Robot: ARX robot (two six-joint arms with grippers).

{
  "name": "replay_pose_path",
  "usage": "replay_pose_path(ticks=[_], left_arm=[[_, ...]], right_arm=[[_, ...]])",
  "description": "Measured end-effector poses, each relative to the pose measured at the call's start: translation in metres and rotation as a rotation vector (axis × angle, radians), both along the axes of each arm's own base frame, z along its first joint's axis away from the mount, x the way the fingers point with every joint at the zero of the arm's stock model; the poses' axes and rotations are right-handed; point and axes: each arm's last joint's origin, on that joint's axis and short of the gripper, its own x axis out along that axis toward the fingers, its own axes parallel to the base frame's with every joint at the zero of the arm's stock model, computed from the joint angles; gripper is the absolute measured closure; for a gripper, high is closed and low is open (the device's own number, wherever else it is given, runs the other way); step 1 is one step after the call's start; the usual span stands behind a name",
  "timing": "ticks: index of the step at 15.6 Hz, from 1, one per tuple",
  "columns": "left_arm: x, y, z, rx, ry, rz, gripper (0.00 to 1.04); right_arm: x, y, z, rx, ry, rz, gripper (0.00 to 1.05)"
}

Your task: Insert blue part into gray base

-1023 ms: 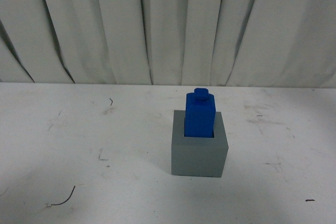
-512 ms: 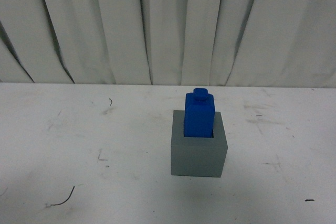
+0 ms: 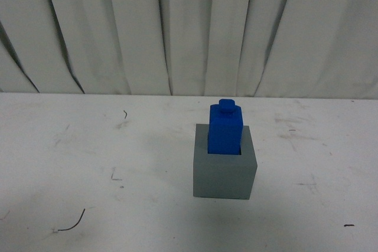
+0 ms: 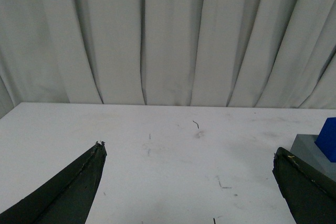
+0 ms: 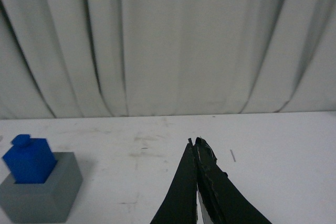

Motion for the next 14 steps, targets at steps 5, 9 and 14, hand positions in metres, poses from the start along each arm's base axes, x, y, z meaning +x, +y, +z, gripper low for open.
replay_pose_path(ticks=[5,9,14], left_arm=[[0.0,0.0,0.0,0.0,0.0,0.0,0.07],[0.0,0.0,0.0,0.0,0.0,0.0,0.07],[0.0,0.0,0.0,0.0,0.0,0.0,0.07]], right_arm=[[-0.009,0.007,-0.019,0.004,0.0,0.015,1.03],[-0.013,0.007,-0.026,0.004,0.0,0.015,1.03],[-0.023,0.007,-0.036,0.006,-0.006,0.016,1.03]])
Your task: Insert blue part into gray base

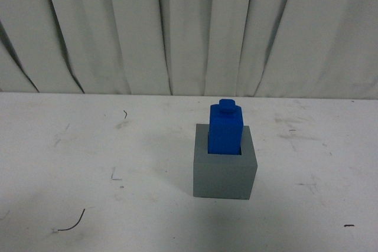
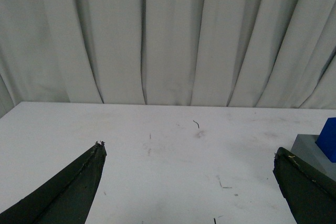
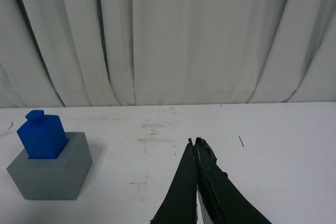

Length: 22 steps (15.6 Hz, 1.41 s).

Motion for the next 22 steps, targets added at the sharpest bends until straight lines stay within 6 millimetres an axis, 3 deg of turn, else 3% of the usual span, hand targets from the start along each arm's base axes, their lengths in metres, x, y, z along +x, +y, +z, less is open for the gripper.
replay_pose_path(ticks=[5,6,13,14,15,22], left_arm=[[0.0,0.0,0.0,0.0,0.0,0.0,0.07],[0.0,0.0,0.0,0.0,0.0,0.0,0.07],[0.0,0.0,0.0,0.0,0.0,0.0,0.07],[0.0,0.0,0.0,0.0,0.0,0.0,0.07],[0.0,0.0,0.0,0.0,0.0,0.0,0.07],[0.0,0.0,0.0,0.0,0.0,0.0,0.07]], right_arm=[[0.0,0.0,-0.0003,0.0,0.003,0.0,1.03],[0.0,0.0,-0.0003,0.0,0.003,0.0,0.96],[0.0,0.0,-0.0003,0.0,0.003,0.0,0.23],[0.0,0.0,-0.0003,0.0,0.003,0.0,0.09],[0.0,0.0,-0.0003,0.001,0.003,0.0,0.05],[0.0,0.0,-0.0003,0.001,0.003,0.0,0.06]])
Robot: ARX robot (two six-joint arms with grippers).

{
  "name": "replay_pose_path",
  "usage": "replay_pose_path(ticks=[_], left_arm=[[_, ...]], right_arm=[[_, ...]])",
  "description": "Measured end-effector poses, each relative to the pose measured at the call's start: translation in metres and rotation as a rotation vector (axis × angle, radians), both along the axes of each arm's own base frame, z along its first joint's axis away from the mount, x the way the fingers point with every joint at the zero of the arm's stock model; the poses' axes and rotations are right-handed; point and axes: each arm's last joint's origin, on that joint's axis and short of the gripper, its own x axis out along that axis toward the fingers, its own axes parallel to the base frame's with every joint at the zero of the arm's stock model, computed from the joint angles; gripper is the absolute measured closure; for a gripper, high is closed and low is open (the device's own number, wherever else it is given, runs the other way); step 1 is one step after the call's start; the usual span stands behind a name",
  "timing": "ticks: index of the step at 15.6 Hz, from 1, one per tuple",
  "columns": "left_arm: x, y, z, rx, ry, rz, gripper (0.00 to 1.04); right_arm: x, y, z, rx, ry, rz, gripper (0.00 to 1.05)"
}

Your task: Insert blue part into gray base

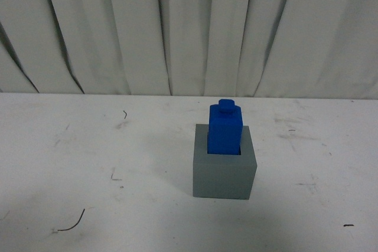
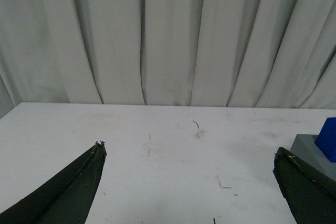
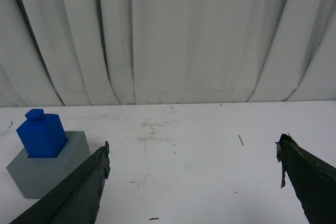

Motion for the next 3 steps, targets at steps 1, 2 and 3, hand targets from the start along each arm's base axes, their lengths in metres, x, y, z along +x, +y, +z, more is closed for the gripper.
replay_pose_path(ticks=[1,2,3], left_arm=[[0.0,0.0,0.0,0.0,0.0,0.0,0.07],[0.0,0.0,0.0,0.0,0.0,0.0,0.07],[0.0,0.0,0.0,0.0,0.0,0.0,0.07]], right_arm=[[0.0,0.0,0.0,0.0,0.0,0.0,0.06],[0.0,0.0,0.0,0.0,0.0,0.0,0.06],[0.0,0.0,0.0,0.0,0.0,0.0,0.06]])
